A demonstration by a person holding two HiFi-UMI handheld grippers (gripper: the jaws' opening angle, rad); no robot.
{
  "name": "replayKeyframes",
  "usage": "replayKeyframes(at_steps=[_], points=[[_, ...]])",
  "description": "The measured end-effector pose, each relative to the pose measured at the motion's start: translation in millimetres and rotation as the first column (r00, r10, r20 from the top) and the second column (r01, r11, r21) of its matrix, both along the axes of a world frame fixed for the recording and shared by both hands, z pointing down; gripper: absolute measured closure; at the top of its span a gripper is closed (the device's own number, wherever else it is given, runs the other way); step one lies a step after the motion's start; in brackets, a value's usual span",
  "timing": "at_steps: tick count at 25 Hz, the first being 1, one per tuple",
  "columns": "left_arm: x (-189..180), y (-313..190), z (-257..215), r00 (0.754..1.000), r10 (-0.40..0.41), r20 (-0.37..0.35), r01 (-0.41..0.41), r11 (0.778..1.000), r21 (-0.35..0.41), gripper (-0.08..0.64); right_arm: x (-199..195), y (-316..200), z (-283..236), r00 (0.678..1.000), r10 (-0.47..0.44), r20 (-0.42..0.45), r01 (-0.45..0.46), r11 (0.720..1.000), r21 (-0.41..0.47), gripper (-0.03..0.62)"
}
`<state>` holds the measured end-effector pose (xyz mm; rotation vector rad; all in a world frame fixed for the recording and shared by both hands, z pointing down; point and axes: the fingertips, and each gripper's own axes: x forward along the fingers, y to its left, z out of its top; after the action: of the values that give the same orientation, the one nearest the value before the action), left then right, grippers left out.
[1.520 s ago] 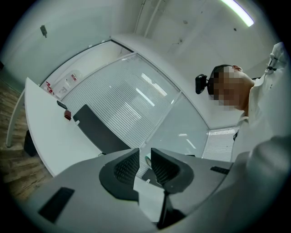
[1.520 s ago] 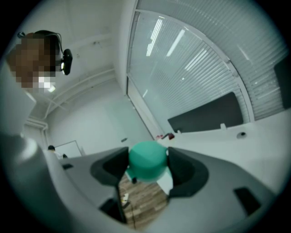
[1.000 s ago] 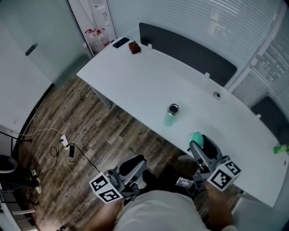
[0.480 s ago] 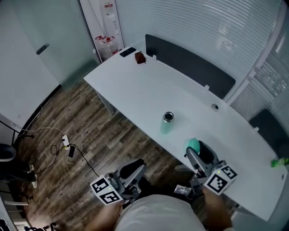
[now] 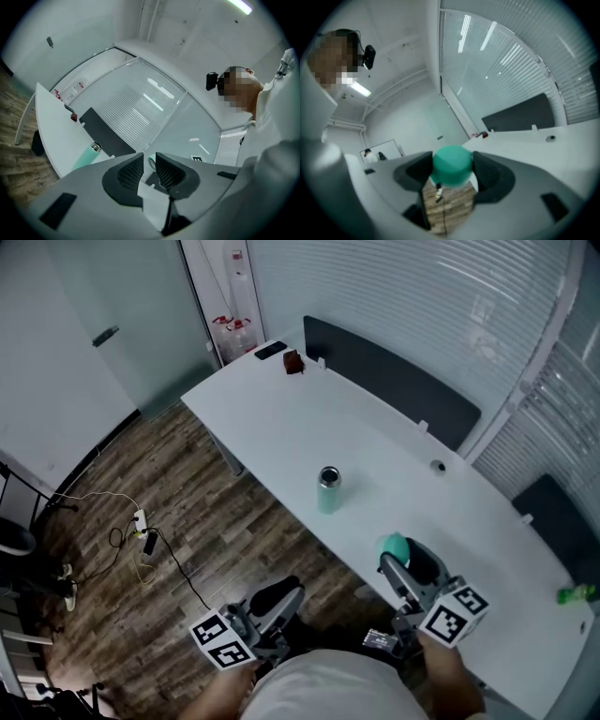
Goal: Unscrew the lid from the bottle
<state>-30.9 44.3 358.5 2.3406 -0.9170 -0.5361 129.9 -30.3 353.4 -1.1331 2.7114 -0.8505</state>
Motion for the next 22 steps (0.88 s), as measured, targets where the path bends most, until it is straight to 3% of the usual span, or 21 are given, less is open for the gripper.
replayKeyframes(at_steps=[8,22], points=[[18,31,10,0.998,-0.071,0.003,0.071,0.997,-0.016,0.471,13,19,12,0.997,-0.074,-0.007,0.074,0.997,-0.008,0.311],[-1,51,-8,0.999,-0.036,0.008,0.036,0.999,0.009,0.471,-4,42,-5,0.999,-0.033,-0.004,0.033,0.999,0.020,0.312]])
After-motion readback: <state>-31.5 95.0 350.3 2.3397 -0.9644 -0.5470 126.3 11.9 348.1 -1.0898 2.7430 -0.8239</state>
